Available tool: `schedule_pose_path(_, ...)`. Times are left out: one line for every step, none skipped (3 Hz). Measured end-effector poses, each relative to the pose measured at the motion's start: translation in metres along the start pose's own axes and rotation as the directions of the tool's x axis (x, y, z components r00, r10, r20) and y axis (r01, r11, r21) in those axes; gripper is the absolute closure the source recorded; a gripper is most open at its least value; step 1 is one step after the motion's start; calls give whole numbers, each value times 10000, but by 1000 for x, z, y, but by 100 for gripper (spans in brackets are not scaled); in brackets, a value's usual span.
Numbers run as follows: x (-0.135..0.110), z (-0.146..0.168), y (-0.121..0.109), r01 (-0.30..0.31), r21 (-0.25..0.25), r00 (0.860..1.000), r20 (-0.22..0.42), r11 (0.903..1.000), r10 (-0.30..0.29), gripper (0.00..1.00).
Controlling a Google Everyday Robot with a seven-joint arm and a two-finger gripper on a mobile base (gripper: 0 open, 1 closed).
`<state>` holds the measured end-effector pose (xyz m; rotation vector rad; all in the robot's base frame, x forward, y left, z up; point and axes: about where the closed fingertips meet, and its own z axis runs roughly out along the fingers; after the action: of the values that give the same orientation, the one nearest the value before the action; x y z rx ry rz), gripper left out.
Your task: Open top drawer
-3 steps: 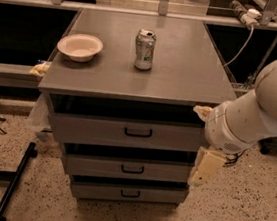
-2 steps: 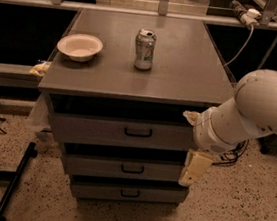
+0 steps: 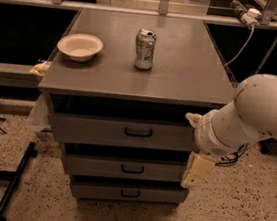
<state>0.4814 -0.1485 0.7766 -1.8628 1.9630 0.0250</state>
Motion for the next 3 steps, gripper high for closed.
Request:
schedule_pose_path(17, 8, 0, 170, 394, 9990, -420, 9991, -153, 0)
schedule_pose_path(33, 27, -5, 216, 623, 9985, -522, 9978, -184, 0)
schedule_pose_path(46, 48, -13, 170, 694, 9992, -368, 9974, -144, 0)
